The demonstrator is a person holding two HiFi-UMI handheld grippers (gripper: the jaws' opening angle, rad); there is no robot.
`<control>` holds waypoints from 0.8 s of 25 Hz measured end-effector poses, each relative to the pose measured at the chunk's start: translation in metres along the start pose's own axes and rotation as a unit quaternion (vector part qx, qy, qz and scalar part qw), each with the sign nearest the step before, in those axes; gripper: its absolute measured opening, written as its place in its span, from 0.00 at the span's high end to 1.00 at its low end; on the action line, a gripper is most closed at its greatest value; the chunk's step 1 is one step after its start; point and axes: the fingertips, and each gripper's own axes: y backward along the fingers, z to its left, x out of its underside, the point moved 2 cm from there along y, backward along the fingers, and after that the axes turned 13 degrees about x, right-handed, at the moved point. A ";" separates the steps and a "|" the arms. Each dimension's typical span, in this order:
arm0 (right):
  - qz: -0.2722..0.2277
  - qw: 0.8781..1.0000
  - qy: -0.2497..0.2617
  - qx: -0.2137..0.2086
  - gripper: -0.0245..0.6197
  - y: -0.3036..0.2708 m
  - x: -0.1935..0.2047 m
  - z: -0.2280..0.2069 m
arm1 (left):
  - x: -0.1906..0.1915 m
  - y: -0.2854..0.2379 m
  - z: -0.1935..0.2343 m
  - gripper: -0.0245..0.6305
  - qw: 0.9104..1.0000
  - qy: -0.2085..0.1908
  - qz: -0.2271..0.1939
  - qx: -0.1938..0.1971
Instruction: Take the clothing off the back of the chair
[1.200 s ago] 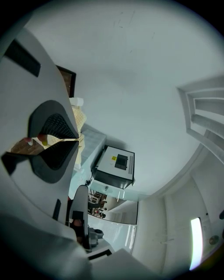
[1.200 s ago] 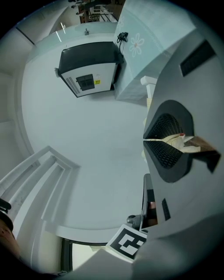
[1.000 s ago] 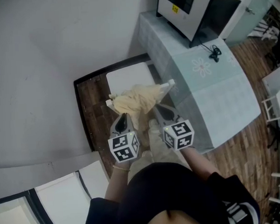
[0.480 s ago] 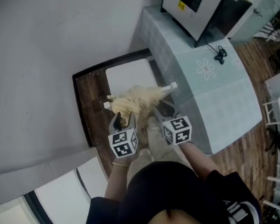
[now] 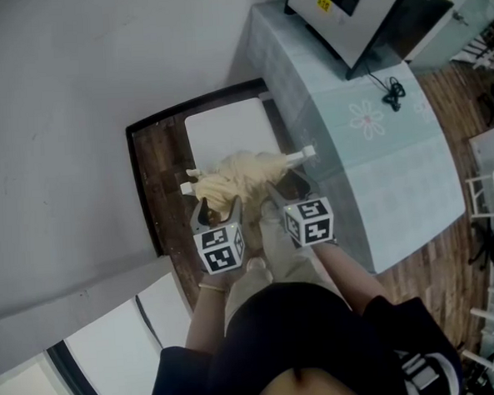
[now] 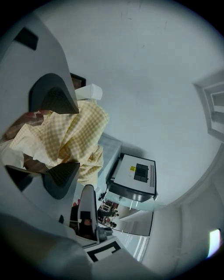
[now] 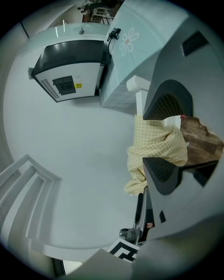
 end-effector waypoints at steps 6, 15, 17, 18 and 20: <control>0.013 1.000 0.002 0.003 0.55 -0.016 0.006 -0.002 | 0.003 -0.011 0.006 0.46 1.000 0.003 0.013 -0.007; 0.030 1.000 0.000 -0.002 0.55 -0.031 0.012 -0.002 | 0.003 -0.027 0.009 0.46 1.000 0.004 0.024 -0.011; 0.031 1.000 0.000 -0.002 0.55 -0.033 0.013 -0.002 | 0.004 -0.029 0.010 0.46 1.000 0.003 0.026 -0.012; 0.031 1.000 -0.001 -0.001 0.55 -0.034 0.013 -0.002 | 0.004 -0.030 0.010 0.46 1.000 0.003 0.027 -0.013; 0.032 0.999 -0.002 0.000 0.55 -0.036 0.013 -0.001 | 0.003 -0.031 0.011 0.46 1.000 0.004 0.028 -0.014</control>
